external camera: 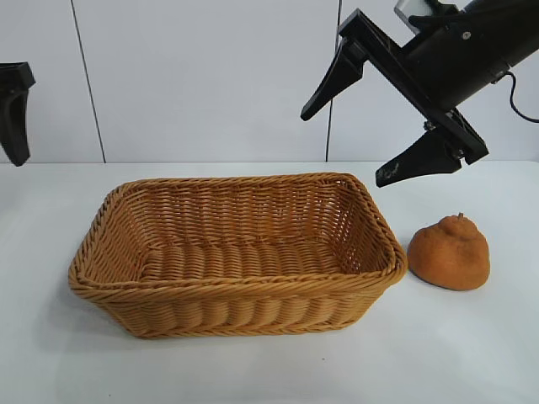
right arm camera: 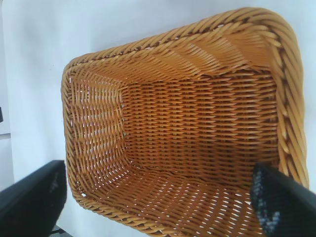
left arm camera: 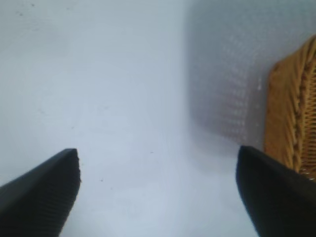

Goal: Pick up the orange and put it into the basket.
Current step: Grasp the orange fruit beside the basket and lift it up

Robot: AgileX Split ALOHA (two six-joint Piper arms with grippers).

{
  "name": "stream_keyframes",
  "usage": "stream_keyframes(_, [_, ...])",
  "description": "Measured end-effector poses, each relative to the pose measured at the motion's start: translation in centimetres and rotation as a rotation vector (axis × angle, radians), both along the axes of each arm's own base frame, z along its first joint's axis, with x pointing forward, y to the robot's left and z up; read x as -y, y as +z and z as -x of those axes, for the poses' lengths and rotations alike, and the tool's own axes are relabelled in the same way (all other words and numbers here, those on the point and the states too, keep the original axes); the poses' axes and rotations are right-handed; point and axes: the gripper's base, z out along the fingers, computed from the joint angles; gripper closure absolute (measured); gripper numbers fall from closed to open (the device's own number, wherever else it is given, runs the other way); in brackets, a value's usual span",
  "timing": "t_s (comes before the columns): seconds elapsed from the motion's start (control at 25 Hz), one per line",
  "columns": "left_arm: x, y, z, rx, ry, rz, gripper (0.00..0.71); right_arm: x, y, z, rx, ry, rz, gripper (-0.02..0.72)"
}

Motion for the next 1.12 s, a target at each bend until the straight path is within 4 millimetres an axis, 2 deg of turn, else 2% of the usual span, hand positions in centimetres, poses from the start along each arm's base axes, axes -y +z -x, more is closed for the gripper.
stream_keyframes(0.2, [-0.1,2.0,3.6,0.021,-0.004,-0.008,0.096,0.0,0.0,0.0,-0.001,0.001,0.000,0.010])
stream_keyframes(0.32, [-0.3,3.0,7.1,0.043,-0.009,-0.031,0.096,0.0,0.0,0.0,-0.003,0.003,-0.001,0.010])
stream_keyframes(0.48, [-0.7,3.1,12.2,0.083,-0.015,-0.075,0.096,-0.1,0.0,0.2,-0.015,0.013,-0.004,0.010])
stream_keyframes(0.6, [-0.9,2.9,15.9,0.131,-0.017,-0.097,0.096,-0.1,0.0,0.2,-0.015,0.014,-0.004,0.010])
stream_keyframes(0.84, [-1.0,1.1,22.4,0.232,-0.013,-0.103,0.096,-0.1,0.0,0.2,-0.015,0.014,-0.004,0.010])
stream_keyframes(1.0, [-1.0,0.0,26.1,0.332,-0.008,-0.104,0.096,-0.1,0.0,0.2,-0.015,0.014,-0.004,0.010])
stream_keyframes(1.12, [-0.9,-0.1,28.2,0.433,0.004,-0.088,0.096,-0.1,0.0,0.2,-0.015,0.014,-0.004,0.010])
